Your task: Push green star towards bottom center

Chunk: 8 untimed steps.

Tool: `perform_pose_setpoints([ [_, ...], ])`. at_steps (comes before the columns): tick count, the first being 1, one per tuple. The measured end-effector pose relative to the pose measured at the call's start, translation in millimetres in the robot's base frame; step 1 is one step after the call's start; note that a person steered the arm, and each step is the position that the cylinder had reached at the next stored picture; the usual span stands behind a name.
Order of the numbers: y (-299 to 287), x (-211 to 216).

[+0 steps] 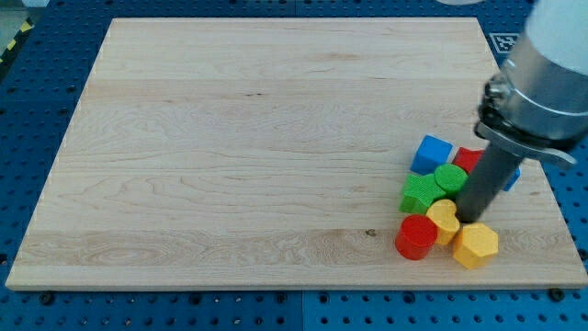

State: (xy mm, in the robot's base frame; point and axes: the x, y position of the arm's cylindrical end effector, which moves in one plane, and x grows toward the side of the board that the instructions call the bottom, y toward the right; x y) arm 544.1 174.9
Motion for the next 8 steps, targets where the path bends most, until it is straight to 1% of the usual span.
perform_pose_setpoints([
  [1,-26.8,-18.1],
  [3,-74.6,-69.2],
  [4,-74.6,-56.8],
  [5,-74.6,-21.6],
  [6,-74.6,-11.9],
  [7,-79.6,-11.9],
  [8,-116.1,-15.0],
])
